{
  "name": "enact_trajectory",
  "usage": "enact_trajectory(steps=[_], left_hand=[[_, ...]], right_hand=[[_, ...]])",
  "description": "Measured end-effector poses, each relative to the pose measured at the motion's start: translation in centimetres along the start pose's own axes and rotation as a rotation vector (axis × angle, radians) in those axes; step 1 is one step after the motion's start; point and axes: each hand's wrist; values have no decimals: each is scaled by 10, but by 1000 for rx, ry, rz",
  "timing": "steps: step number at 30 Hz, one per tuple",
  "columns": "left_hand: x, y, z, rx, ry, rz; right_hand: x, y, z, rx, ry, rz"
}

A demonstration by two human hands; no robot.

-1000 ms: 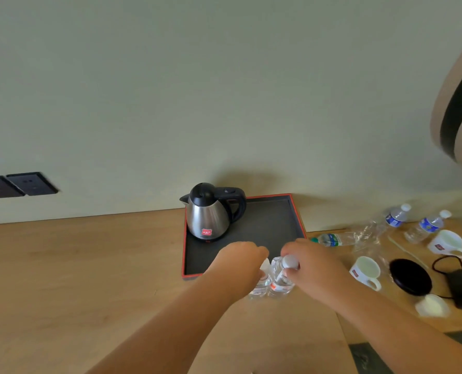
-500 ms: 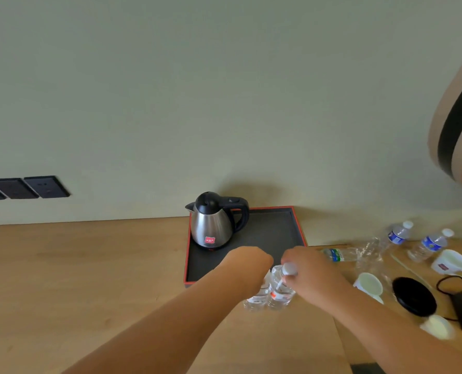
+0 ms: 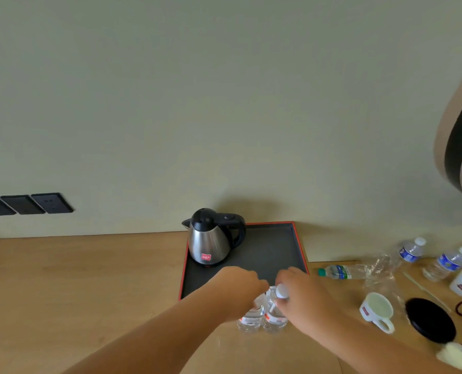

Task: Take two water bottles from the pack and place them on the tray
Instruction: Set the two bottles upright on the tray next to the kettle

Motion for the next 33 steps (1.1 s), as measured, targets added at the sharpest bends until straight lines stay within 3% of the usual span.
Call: enact_trajectory(steps=[7, 17, 33], left_hand=[[-8, -18, 3, -21, 48, 4], [-70, -91, 46, -16, 124, -117], [-73, -218, 115, -198, 232, -153]], right_hand=[[-22, -31, -14, 32, -89, 63], [-102, -114, -51, 18, -129, 30], [-94, -236, -105, 16, -141, -77]])
Point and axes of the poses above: each hand's wrist, its own y-axis away from the middle knuckle, its own x-axis out of the palm, z = x × y, and after that the axes turned 2 degrees about -z, right-handed
